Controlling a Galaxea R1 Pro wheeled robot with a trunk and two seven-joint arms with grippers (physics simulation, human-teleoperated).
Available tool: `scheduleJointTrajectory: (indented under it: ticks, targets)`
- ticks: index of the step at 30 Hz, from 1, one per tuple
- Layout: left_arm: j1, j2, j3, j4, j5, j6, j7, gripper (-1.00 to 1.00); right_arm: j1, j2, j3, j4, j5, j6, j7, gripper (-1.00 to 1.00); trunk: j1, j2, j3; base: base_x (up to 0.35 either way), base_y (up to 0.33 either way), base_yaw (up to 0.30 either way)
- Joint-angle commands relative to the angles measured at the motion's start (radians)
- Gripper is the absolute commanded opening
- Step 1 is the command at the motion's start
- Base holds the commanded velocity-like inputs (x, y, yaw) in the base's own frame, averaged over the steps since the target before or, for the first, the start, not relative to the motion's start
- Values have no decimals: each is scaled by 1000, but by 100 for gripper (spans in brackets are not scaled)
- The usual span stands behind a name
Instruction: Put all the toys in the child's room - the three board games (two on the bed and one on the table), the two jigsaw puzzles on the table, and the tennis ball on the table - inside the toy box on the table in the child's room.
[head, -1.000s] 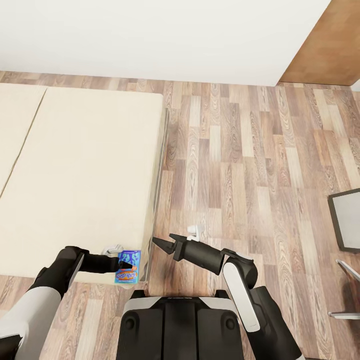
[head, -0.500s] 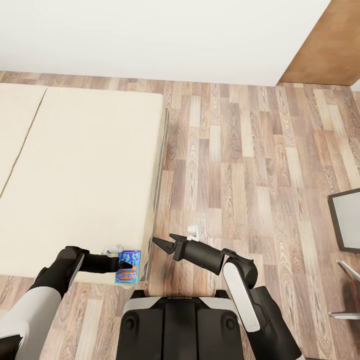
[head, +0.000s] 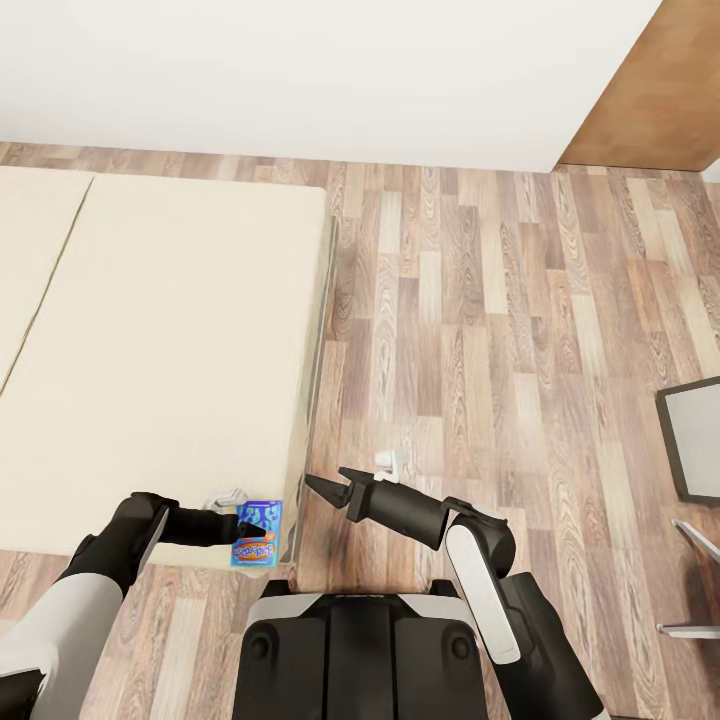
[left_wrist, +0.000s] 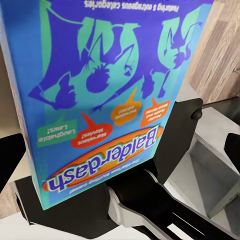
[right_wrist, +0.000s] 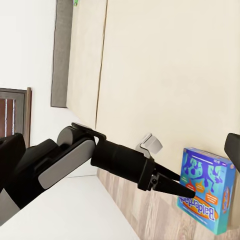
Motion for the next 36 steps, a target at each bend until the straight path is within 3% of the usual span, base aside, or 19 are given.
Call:
scheduleJointTrajectory:
  ticks: [1,36]
  targets:
    - [0,-1,5,-1,-11,5,-11,100,0,1,-1,-1,-3,7,0,100,0,-1,-1,0,0,0]
    - [0,-2,5,-1,-10,3,-46,100,0,1,-1,-1,-3,7,0,100,0,-1,-1,0,0,0]
